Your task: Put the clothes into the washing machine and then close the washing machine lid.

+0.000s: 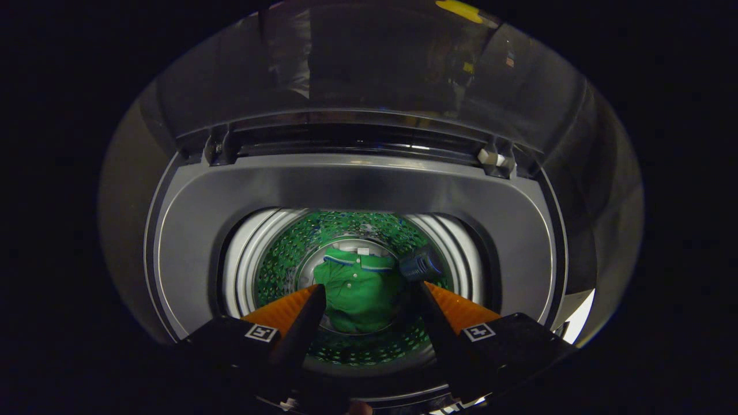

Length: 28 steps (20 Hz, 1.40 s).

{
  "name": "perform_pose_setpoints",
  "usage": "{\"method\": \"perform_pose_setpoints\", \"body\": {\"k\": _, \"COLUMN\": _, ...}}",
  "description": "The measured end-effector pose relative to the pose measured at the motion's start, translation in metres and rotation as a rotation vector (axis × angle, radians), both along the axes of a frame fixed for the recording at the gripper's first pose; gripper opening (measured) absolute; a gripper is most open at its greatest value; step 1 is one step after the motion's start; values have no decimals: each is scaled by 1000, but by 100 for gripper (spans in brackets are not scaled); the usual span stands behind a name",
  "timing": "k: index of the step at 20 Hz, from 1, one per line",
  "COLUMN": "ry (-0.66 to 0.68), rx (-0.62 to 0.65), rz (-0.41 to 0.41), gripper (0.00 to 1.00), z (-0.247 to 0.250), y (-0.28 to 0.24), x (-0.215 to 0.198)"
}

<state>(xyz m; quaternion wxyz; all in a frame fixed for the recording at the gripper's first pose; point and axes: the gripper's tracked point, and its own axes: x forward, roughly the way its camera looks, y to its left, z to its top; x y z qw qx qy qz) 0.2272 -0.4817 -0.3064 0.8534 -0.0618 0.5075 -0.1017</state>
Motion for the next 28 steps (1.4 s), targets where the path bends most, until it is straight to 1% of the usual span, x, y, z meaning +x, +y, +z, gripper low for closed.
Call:
{"method": "perform_pose_setpoints", "body": {"k": 7, "ry": -99, "rx": 8, "rz": -26, "gripper": 100, "z": 42, "y": -1, "x": 6}}
{"method": "perform_pose_setpoints", "body": {"k": 12, "ry": -201, "rx": -5, "rz": -19, "gripper": 100, "z": 108, "y": 7, "x": 18}}
{"method": "perform_pose_setpoints", "body": {"k": 17, "ry": -317, "rx": -16, "rz": -29, "gripper": 100, "z": 186, "y": 14, "x": 34}}
{"method": "perform_pose_setpoints", "body": {"k": 19, "ry": -355, "rx": -1, "rz": -37, "gripper": 100, "z": 214, "y": 20, "x": 42}}
{"method": "perform_pose_setpoints", "body": {"k": 24, "ry": -447, "rx": 13, "rz": -40, "gripper": 100, "z": 273, "y": 26, "x": 65}}
{"method": "perform_pose_setpoints", "body": {"k": 28, "ry": -514, "rx": 16, "rz": -38, "gripper": 100, "z": 308, "y": 22, "x": 88}}
